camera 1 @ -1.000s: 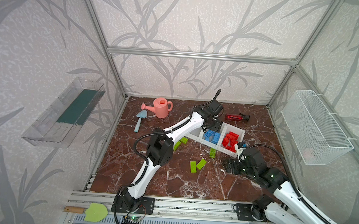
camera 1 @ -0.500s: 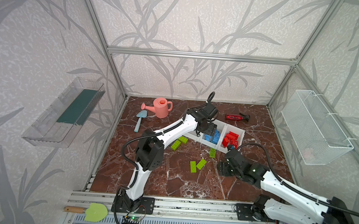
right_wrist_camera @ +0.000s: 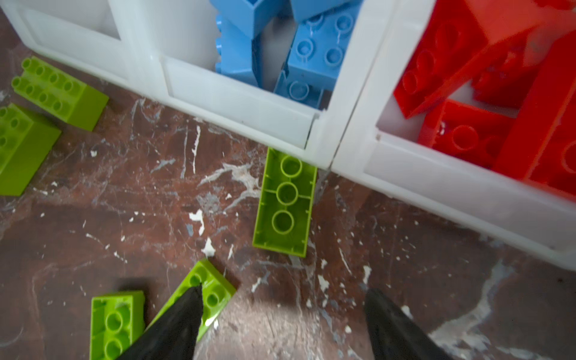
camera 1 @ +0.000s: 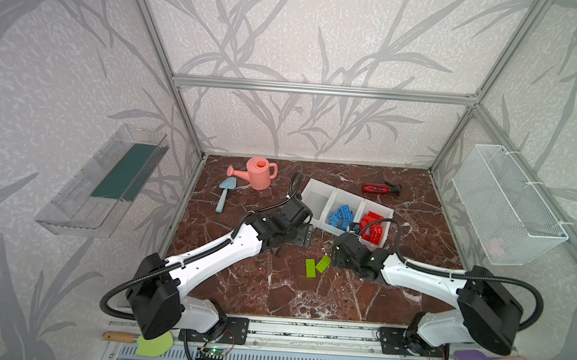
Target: Sort the legos into containers by color
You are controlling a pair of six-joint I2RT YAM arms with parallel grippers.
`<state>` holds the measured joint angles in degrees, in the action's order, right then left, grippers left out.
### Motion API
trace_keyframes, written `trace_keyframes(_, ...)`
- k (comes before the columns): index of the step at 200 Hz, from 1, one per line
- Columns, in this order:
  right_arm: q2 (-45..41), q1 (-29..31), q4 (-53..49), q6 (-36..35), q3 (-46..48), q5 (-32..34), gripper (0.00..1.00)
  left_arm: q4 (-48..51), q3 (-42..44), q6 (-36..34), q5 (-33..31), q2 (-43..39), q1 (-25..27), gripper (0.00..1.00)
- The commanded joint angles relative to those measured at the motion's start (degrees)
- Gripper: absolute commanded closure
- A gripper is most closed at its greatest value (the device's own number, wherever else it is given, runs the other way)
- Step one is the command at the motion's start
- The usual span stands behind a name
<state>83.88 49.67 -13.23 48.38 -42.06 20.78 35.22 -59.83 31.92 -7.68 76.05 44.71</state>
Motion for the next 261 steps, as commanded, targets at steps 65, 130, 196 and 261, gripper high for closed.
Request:
trace_keyframes(65, 10.9, 0.3, 3.1, 4.4, -6.0, 8.6, 0.30, -0.2, 16.1, 5.9, -2.5, -17.5, 0.9, 0.14)
trace_keyframes(130, 15.6, -0.4, 5.3, 4.1, -6.8, 7.3, 0.54, 0.8, 19.0, 6.7, -2.3, -21.5, 0.9, 0.15)
trace_keyframes(196, 9.8, -0.2, -1.0, -1.4, -8.0, 0.4, 0.65, 1.6, 19.0, 7.7, -4.8, -21.9, 0.9, 0.15)
trace_keyframes(261, -1.9, 1.6, -1.8, -6.7, -2.8, -11.0, 0.65, -0.1, 21.7, 9.4, -12.2, -22.9, 0.9, 0.15)
